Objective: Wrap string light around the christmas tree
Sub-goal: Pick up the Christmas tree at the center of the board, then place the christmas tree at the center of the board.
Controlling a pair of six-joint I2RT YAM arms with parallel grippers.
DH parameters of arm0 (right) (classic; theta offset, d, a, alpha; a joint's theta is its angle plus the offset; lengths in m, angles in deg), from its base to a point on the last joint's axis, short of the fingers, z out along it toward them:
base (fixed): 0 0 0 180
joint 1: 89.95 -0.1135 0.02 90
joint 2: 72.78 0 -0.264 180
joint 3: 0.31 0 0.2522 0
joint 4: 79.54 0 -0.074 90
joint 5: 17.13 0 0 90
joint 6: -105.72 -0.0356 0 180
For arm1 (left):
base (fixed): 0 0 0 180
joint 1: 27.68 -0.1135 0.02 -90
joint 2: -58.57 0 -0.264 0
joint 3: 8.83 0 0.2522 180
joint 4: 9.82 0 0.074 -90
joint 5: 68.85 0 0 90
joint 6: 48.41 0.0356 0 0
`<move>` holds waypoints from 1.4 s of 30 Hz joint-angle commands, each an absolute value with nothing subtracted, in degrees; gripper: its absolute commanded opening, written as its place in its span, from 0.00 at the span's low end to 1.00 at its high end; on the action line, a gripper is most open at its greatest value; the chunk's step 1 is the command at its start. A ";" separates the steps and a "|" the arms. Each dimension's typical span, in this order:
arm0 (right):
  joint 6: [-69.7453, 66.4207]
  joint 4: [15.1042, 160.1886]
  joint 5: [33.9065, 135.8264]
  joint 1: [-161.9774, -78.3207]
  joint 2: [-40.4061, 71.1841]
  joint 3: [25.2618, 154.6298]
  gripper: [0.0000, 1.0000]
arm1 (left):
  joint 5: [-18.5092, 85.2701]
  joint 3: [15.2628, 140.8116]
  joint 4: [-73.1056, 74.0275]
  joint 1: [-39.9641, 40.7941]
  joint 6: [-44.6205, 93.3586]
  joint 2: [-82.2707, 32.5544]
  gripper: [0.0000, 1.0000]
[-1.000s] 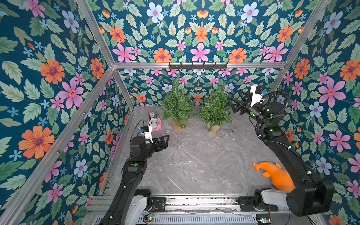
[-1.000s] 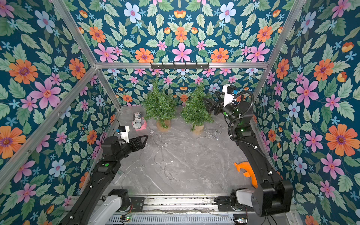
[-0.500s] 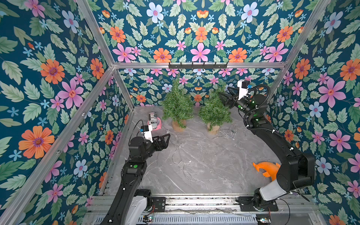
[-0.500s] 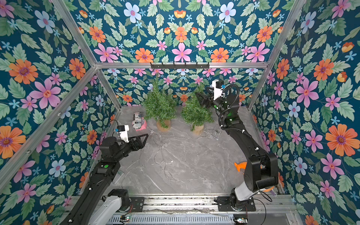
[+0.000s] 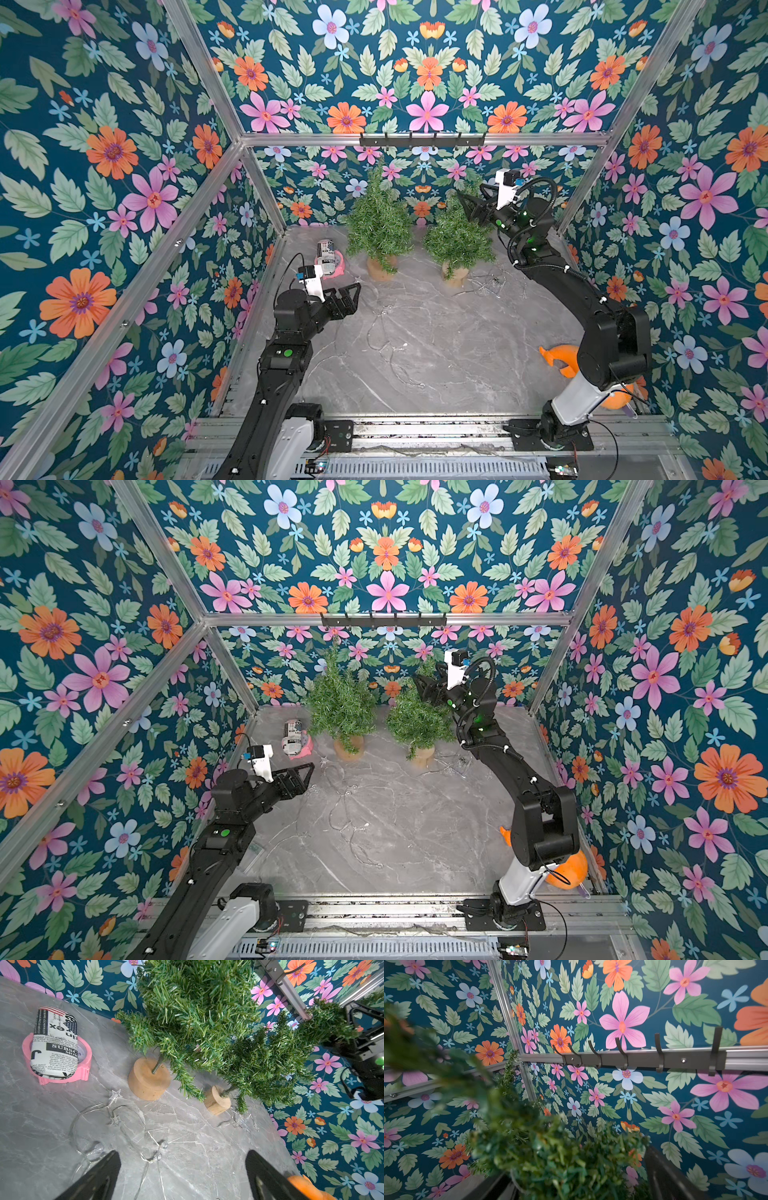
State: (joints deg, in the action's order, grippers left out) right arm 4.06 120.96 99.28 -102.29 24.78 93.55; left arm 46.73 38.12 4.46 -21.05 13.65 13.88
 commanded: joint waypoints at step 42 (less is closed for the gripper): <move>23.75 101.24 80.69 -127.93 -6.89 86.89 0.00 | 41.45 38.68 6.67 -21.27 17.20 15.15 0.94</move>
State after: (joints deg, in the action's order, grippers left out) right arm 24.78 96.41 81.45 -126.92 -5.27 88.68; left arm 41.93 38.45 7.43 -21.20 16.44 15.26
